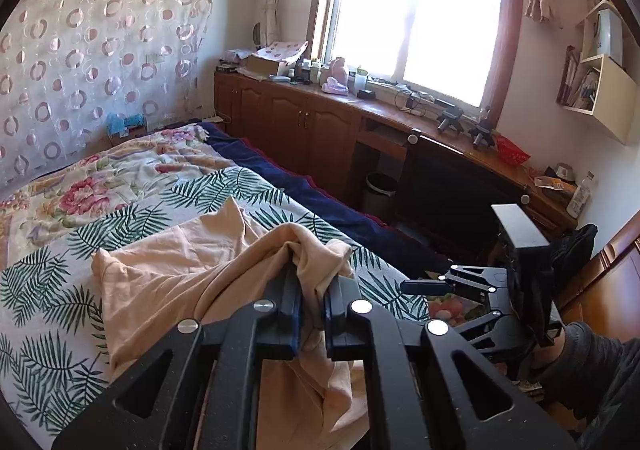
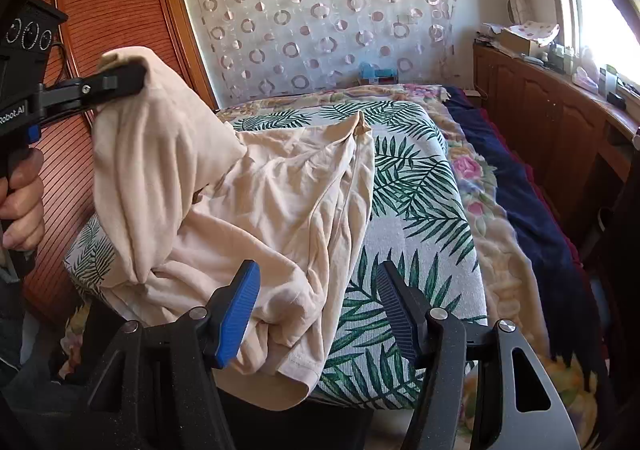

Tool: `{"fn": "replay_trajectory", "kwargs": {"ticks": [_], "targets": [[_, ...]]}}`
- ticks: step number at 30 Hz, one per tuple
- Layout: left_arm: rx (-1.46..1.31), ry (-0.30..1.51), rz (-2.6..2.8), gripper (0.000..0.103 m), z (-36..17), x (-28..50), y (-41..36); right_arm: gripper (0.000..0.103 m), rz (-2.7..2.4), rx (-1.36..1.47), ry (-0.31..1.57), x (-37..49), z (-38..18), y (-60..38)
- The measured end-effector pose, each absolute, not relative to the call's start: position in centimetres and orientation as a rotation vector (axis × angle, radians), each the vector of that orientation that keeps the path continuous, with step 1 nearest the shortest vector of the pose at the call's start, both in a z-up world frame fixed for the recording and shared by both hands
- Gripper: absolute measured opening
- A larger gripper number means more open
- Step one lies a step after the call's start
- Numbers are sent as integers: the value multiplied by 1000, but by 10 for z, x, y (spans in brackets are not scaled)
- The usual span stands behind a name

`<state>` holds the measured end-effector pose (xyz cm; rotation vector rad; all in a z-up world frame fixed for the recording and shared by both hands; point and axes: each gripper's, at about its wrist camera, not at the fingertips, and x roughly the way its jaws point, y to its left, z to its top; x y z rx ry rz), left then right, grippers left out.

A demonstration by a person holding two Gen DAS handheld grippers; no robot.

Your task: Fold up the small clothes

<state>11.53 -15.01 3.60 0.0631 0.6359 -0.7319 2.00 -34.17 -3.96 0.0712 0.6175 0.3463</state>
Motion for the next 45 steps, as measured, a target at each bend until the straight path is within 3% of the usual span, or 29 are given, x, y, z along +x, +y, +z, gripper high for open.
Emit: {"fn": "replay_trajectory", "kwargs": {"ticks": [4,8,12,14,30,45], "targets": [[70,667,-692,15,24,115,-147,63,343,69,628,22,-43,-344],[43,667,-690,50,21,113,-134,63,337,65,632,22,-41,-346],[51,667,-656,60,18,107,-121,63,337,60,631,25,-36,-342],[44,663,-633,71,12,105,-111,63,342,52,627,28,-35,-341],[-35,673,-420,76,-19,95,-20,63,459,-52,573,65,-10,-278],[-73,661,-285,76,-30,83,40,63,610,-210,647,143,-22,-165]]}}
